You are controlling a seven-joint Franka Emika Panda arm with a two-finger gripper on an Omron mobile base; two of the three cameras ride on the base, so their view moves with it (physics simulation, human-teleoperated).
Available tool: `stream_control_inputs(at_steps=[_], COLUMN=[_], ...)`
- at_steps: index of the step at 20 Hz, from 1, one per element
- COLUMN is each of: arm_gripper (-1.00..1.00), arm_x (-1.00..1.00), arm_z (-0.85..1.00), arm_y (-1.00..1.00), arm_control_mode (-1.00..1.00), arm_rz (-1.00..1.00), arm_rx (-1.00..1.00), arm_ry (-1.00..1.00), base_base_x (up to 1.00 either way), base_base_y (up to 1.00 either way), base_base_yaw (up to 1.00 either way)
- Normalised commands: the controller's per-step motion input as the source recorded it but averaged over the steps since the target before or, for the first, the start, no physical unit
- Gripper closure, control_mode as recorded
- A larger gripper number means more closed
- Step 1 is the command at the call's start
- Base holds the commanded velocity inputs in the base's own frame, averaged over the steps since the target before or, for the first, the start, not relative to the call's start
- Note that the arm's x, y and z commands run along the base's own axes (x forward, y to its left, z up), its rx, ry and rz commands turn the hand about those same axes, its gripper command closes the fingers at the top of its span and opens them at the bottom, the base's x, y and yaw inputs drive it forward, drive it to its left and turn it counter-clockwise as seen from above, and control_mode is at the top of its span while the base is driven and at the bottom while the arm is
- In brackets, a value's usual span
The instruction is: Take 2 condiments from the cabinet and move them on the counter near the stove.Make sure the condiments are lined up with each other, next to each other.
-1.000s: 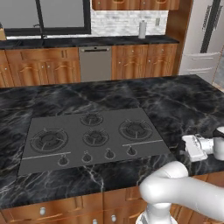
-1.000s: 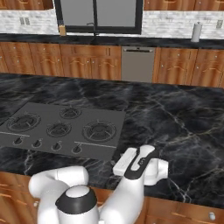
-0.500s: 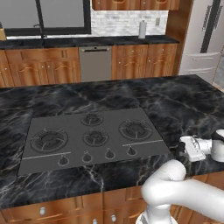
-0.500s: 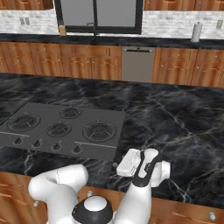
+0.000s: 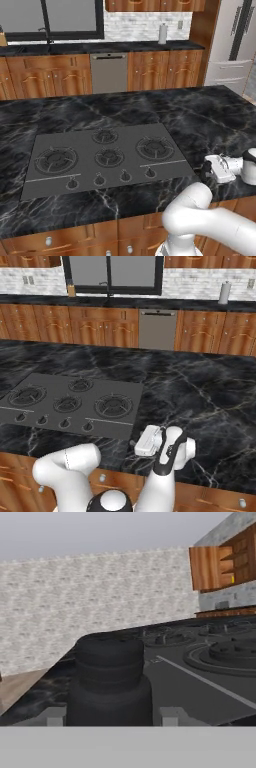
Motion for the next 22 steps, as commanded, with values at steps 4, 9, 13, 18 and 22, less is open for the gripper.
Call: stream_control_inputs(at_steps=[4,9,13,18,22], arm_gripper=[-1.00,-1.00,-1.00,-1.00,-1.00], arm_x=[-0.19,-0.30,-0.04,-0.14,-0.28], arm_z=[-0.01,0.09,0.56,0.72,0.81], arm_y=[0.00,-0.09,-0.41,-0.34,-0.03], arm_control_mode=[-1.00,-1.00,-1.00,-1.00,-1.00], arm_rz=[0.00,0.00,0.00,0.00,0.00], arm_rx=[0.00,0.00,0.00,0.00,-0.07], arm_ry=[0.00,0.02,0.01,0.05,0.08], base_base_x=[0.00,0.00,0.00,0.00,0.00], base_base_y=[0.00,0.00,0.00,0.00,0.00], base_base_yaw=[0.00,0.00,0.00,0.00,0.00])
